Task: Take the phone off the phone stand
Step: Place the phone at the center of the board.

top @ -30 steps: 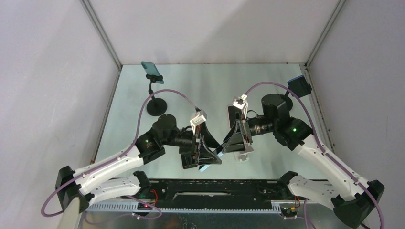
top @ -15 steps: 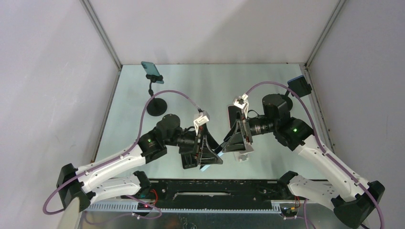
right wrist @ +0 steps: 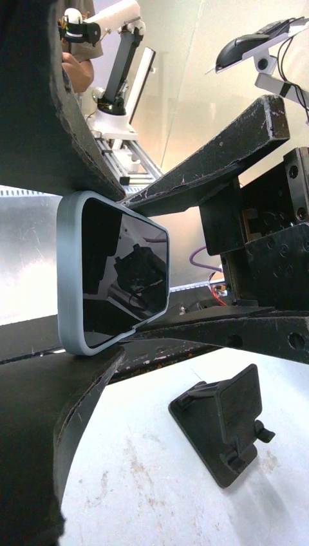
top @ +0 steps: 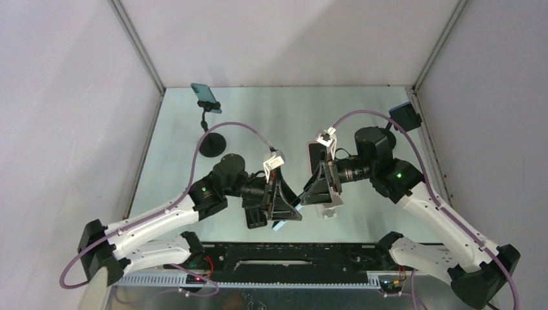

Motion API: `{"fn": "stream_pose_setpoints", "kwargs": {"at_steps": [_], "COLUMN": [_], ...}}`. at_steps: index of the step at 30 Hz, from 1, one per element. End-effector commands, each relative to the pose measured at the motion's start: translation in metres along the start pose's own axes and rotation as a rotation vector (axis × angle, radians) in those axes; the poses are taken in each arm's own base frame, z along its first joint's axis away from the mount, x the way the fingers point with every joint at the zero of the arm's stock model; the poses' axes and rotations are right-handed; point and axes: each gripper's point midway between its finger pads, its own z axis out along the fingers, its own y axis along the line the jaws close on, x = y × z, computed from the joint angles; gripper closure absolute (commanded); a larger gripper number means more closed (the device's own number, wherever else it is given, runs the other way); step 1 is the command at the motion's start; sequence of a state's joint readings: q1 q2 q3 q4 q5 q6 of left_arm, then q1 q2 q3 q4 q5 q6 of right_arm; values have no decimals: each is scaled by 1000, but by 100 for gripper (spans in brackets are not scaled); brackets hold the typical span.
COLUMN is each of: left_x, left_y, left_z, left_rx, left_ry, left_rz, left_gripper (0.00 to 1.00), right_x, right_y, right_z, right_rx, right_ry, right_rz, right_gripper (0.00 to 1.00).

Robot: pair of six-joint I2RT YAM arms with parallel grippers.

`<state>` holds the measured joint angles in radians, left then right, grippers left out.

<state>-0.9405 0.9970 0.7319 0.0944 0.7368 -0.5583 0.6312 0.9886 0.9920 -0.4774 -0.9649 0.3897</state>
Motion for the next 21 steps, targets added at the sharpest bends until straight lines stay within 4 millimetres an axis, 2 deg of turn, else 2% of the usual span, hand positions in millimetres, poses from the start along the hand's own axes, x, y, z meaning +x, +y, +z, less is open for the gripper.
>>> {"fn": "stream_pose_setpoints", "kwargs": {"at_steps": [1,2,3,4,5,6,7,8,9,11,15,21], "left_x": [-7,-7,-7,-7,-9,-8,-10,-7,-7,-6,-6,-7], "left_y": [-20,-21,-21,-21,-20,-18,-13,-9,-7,-4,1,3], "left_z": [3,3,3,4,4,4,5,4,5,5,5,4], "left_rx": [100,104,106,108,101,86,59,39,25,12,-16,-35], "left_ry": [-11,-11,-11,-11,-16,-13,-22,-10,-12,-6,-8,-6], "left_rz": [32,31,31,32,31,29,35,21,21,16,12,19], "left_gripper": [57,62,73,78,91,95,99,99,100,100,100,100], "right_x": [-10,-11,-11,-11,-10,-10,-10,-10,-10,-11,-16,-26], "right_y": [8,8,7,6,6,5,4,2,0,-5,-17,-26], "right_z": [-2,-2,-2,-3,-3,-4,-4,-5,-6,-9,-17,-29], "right_rx": [-33,-31,-30,-27,-26,-18,-12,-1,10,47,137,234], "right_ry": [-33,-36,-37,-38,-39,-40,-42,-42,-49,-60,-107,-177], "right_rz": [-67,-69,-70,-69,-70,-67,-66,-64,-67,-68,-64,-75], "right_gripper": [100,100,100,98,92,87,71,63,50,36,19,3]}}
